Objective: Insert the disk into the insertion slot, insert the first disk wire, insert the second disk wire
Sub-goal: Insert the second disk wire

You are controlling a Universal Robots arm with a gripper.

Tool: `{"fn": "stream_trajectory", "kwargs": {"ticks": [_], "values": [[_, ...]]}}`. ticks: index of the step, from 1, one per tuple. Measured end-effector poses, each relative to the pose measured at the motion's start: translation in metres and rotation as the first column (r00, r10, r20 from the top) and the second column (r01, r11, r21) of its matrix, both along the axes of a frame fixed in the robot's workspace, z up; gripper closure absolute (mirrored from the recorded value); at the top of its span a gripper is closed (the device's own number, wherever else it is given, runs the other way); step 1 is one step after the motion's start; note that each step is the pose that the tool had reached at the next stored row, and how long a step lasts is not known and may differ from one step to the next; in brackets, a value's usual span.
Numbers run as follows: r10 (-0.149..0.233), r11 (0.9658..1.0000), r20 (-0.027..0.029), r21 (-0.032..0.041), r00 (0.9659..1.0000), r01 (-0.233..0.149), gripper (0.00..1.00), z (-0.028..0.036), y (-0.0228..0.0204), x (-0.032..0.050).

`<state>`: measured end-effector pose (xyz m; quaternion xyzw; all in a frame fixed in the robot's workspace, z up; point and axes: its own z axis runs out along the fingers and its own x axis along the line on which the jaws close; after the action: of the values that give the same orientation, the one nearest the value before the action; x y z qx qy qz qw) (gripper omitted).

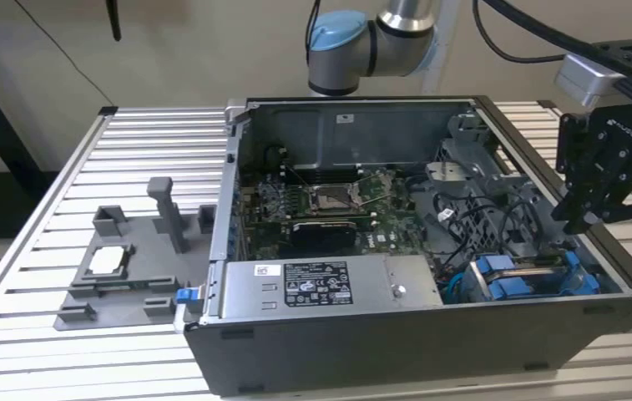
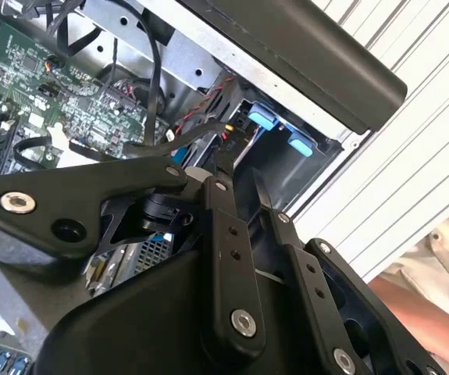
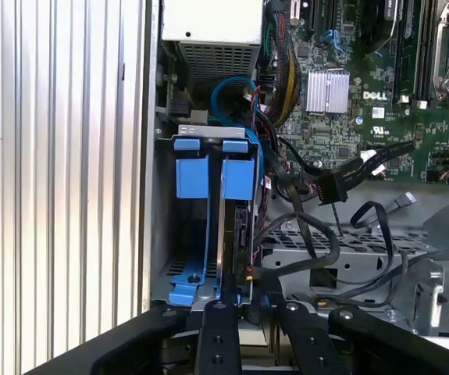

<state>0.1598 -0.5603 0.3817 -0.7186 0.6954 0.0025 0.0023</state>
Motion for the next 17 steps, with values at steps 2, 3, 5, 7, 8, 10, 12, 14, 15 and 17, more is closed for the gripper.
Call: {"fn": "stream_trajectory", "kwargs": {"ticks": [2, 3, 5, 7, 8, 10, 12, 14, 15, 17], "values": [[0.0, 1.0, -0.0001, 0.0002, 1.0, 0.0, 0.73, -0.0001, 0.0026, 0.0], [0.0, 1.0, 0.0, 0.0002, 1.0, 0.0, 0.73, -0.0001, 0.004, 0.0], [0.0, 1.0, -0.0001, 0.0002, 1.0, 0.0, 0.73, -0.0001, 0.0076, 0.0], [0.0, 1.0, 0.0, 0.0003, 1.0, 0.0, 0.73, -0.0002, 0.0149, 0.0], [0.0, 1.0, 0.0, -0.0006, 1.0, 0.0, 0.73, -0.0001, 0.0199, 0.0], [0.0, 1.0, 0.0, -0.0019, 1.0, 0.0, 0.73, -0.0002, 0.0266, 0.0], [0.0, 1.0, 0.0, -0.003, 1.0, 0.0, 0.73, -0.0001, 0.0339, 0.0], [0.0, 1.0, 0.0, -0.004, 1.0, 0.0, 0.73, -0.0002, 0.041, -0.0001], [0.0, 1.0, 0.0, -0.0044, 1.0, 0.0, 0.73, -0.0001, 0.0448, -0.0001], [0.0, 1.0, -0.0001, -0.005, 1.0, 0.0, 0.73, -0.0001, 0.0517, -0.0001]]}}
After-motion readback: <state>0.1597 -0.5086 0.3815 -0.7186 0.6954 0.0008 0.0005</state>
